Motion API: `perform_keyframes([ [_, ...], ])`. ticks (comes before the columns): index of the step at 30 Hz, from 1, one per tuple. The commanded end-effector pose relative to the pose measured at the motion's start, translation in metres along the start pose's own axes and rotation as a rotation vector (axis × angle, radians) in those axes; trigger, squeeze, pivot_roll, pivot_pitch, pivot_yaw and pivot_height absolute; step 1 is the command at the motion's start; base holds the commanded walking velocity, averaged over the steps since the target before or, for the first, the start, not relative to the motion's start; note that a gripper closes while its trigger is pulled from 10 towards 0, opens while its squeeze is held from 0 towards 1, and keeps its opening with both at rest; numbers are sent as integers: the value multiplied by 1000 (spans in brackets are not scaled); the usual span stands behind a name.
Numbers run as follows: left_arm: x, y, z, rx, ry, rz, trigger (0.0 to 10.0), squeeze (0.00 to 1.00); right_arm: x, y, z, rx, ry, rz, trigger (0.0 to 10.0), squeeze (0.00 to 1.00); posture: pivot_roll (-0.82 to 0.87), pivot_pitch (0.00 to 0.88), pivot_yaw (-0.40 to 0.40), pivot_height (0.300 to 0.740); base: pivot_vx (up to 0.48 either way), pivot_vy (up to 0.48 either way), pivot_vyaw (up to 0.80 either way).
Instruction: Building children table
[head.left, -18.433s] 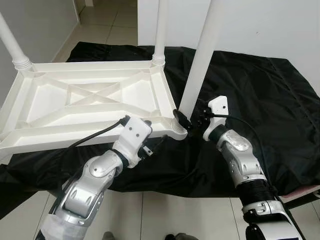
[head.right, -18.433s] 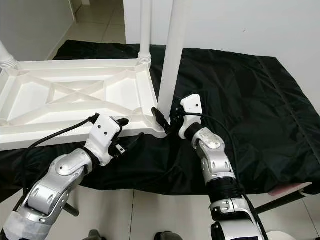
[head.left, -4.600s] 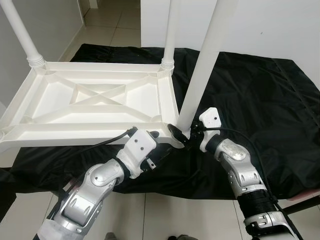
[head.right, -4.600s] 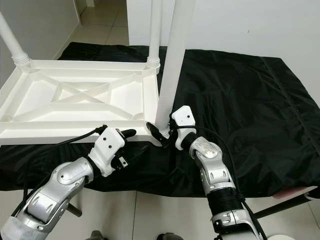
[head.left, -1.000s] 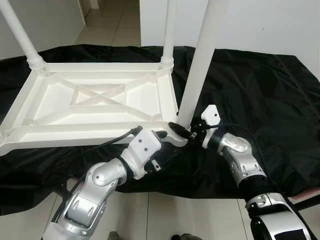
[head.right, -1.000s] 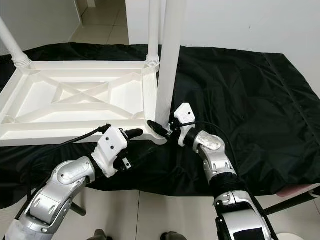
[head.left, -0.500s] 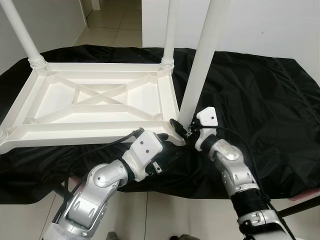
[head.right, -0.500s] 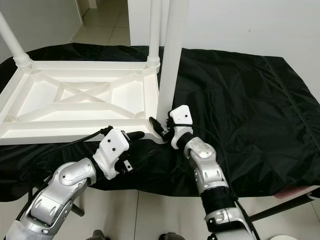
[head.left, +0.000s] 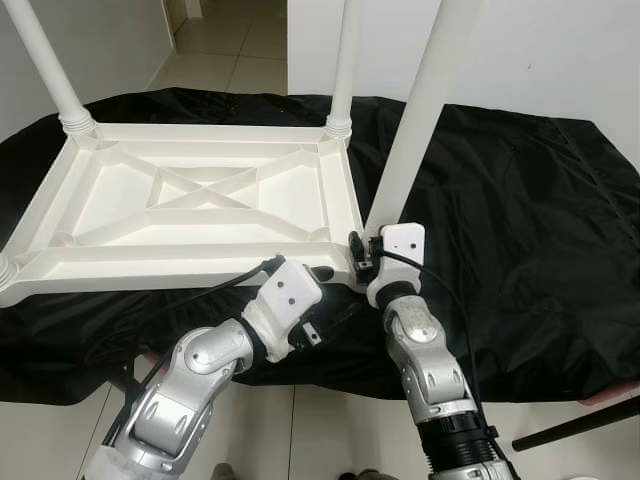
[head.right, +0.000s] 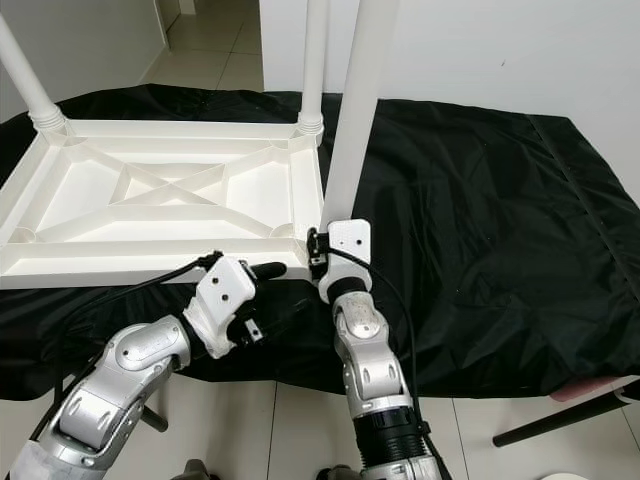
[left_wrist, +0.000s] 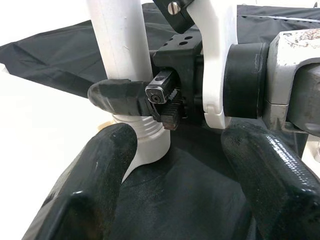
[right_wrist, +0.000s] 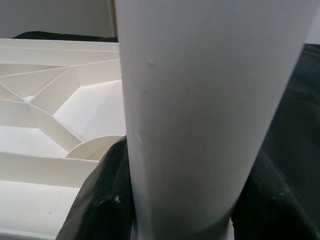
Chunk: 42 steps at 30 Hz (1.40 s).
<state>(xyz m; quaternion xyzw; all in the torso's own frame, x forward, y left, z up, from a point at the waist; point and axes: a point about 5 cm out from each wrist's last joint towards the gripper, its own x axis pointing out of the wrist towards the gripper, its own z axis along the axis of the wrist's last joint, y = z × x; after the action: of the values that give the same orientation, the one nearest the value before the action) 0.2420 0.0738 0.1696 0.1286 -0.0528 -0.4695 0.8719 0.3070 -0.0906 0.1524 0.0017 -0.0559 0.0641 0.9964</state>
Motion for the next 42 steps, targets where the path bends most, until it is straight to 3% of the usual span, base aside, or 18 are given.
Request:
perform_keyframes([
  [1, -1, 2, -3, 1, 13, 5, 10000, 0, -4, -6, -10, 8, 46, -14, 10000, 141, -13, 56, -30, 740, 0, 0, 0],
  [2, -1, 2, -3, 1, 13, 5, 10000, 0, -4, -6, -10, 8, 46, -14, 10000, 141, -13, 56, -30, 740, 0, 0, 0],
  [3, -1, 2, -3, 3, 13, 5, 10000, 0, -4, -7, -8, 22, 28, 11, 10000, 1000, -13, 56, -30, 740, 0, 0, 0],
  [12, -1, 1, -3, 0, 14, 11, 10000, 0, 3, -26, 7, 27, -27, 212, 10000, 1000, -16, 64, -37, 740, 0, 0, 0],
  [13, -1, 2, -3, 1, 13, 13, 10000, 0, 4, -28, 7, -1, -27, 247, 10000, 0, -16, 65, -38, 740, 0, 0, 0],
  [14, -1, 2, -3, 0, 11, 17, 10000, 0, 6, -31, 5, -23, -14, 309, 10000, 0, -16, 67, -39, 740, 0, 0, 0],
  [18, 0, 2, -3, -1, 10, 17, 10000, 0, 7, -32, 5, -22, -8, 327, 10000, 0, -16, 67, -39, 740, 0, 0, 0],
  [20, 0, 3, -3, 1, 10, 20, 10000, 0, 11, -32, 5, -93, -19, 511, 10000, 0, -18, 69, -38, 740, 0, 0, 0],
  [22, 0, 4, -3, 2, 9, 23, 10000, 0, 14, -32, 4, -135, -10, 617, 10000, 0, -19, 70, -37, 740, 0, 0, 0],
  [30, 2, 11, 2, 16, -4, 36, 10000, 0, 31, -31, 4, -185, 6, 736, 10000, 0, -6, 63, -29, 740, 0, 0, 0],
  [31, 2, 13, 3, 21, -7, 39, 10000, 0, 36, -35, 5, -193, 19, 746, 0, 0, -4, 63, -29, 740, 0, 0, 0],
  [42, -2, 13, 2, 20, -1, 51, 10000, 0, 37, -48, 1, -180, 56, 771, 0, 0, -3, 66, -28, 740, 0, 0, 0],
])
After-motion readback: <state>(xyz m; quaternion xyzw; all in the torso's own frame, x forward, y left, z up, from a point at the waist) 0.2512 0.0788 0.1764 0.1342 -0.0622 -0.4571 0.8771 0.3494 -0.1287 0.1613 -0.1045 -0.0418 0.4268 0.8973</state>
